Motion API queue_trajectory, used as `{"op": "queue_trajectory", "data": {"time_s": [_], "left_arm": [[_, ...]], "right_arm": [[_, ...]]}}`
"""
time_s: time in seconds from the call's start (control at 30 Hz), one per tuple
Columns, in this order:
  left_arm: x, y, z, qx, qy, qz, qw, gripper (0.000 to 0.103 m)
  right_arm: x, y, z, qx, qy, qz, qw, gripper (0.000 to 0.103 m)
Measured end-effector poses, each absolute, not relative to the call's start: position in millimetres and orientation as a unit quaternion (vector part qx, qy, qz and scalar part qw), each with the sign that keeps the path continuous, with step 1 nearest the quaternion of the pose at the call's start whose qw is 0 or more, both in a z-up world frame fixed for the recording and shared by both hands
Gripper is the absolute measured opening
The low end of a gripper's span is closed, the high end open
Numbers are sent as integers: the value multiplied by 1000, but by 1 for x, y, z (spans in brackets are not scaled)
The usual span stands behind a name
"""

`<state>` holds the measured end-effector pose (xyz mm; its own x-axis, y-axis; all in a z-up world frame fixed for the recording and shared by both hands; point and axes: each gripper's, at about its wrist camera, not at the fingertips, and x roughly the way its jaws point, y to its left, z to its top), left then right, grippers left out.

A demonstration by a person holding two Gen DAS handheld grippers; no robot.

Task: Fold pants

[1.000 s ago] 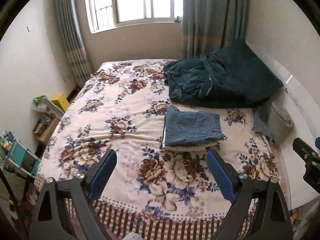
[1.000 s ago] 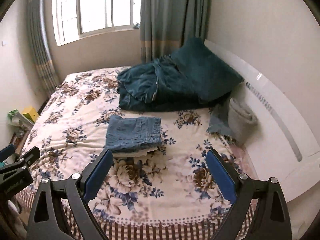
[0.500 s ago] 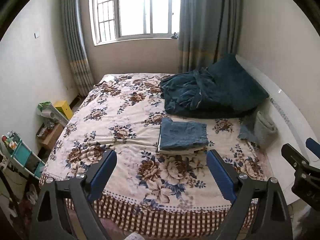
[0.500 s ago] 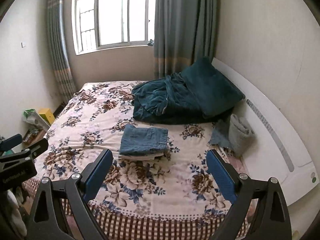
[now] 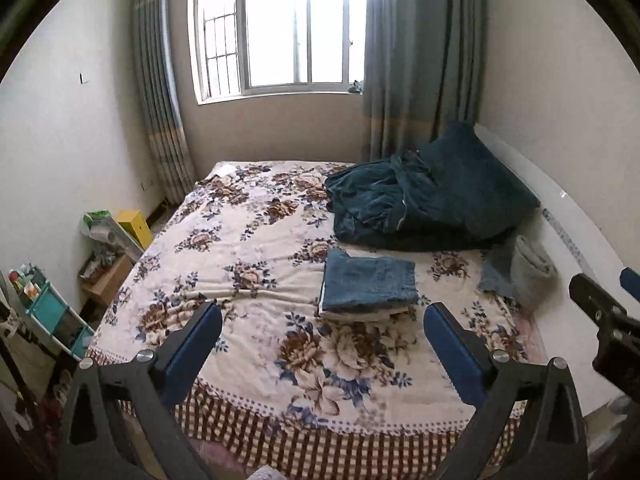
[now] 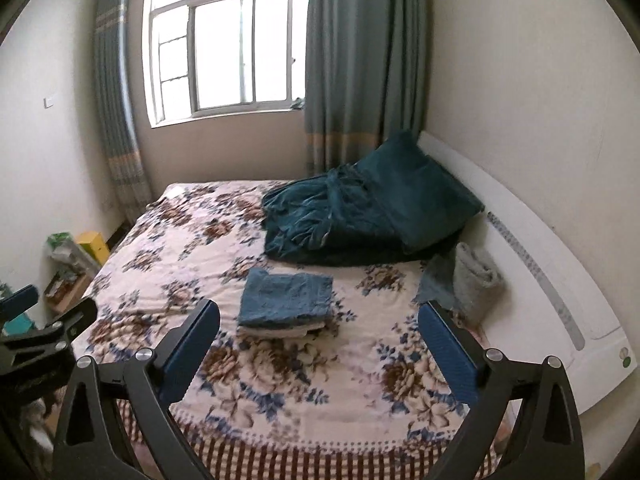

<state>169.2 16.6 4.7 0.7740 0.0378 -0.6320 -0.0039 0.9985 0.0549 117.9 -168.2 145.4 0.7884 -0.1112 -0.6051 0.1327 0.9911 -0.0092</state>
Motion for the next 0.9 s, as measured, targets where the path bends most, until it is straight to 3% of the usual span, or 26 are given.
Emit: {"op": "queue_trajectory", "data": {"time_s": [0.37, 0.9], "left_arm": [[199, 6, -20, 37, 350, 27, 935, 103], [212, -5, -35, 41, 362, 31, 931, 103]], "right_arm": [[177, -178, 102, 18, 344, -80, 935, 101], [192, -183, 70, 11, 364, -80, 928, 102]]}}
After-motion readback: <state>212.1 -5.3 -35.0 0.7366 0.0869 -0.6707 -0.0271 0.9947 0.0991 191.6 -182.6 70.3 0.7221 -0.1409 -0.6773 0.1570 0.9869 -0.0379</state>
